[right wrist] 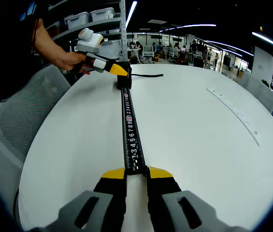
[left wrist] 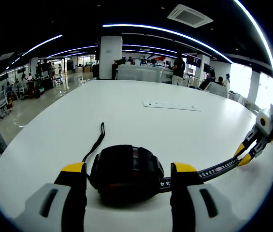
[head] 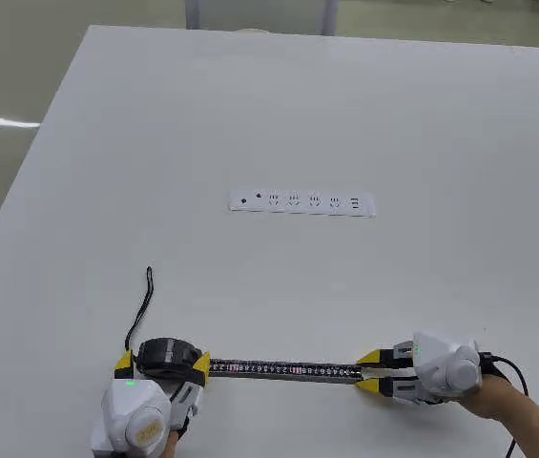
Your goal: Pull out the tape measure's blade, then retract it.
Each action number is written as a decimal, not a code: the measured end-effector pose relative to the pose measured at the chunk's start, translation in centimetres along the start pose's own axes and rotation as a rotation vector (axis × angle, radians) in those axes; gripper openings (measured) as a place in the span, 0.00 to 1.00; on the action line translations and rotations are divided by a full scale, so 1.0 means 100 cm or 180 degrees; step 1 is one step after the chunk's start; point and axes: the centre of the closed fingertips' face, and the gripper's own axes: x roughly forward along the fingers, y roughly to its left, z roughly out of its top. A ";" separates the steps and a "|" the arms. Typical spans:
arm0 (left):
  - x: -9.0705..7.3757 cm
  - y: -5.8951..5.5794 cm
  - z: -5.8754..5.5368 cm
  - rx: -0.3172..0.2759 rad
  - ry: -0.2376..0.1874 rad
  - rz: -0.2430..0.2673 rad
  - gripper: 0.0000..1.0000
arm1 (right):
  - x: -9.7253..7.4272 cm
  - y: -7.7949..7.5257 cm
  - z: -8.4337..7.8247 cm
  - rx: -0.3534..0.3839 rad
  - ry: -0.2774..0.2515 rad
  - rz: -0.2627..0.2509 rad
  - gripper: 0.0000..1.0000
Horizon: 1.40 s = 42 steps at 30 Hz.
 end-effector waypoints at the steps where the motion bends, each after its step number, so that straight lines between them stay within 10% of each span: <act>1: 0.000 0.000 0.000 0.0000 0.0005 0.0001 0.68 | 0.000 0.000 0.001 -0.0008 0.0002 0.0010 0.14; 42: 0.008 0.003 -0.013 -0.0151 0.0186 0.0220 0.63 | -0.001 -0.001 0.000 -0.0083 0.0088 0.0145 0.11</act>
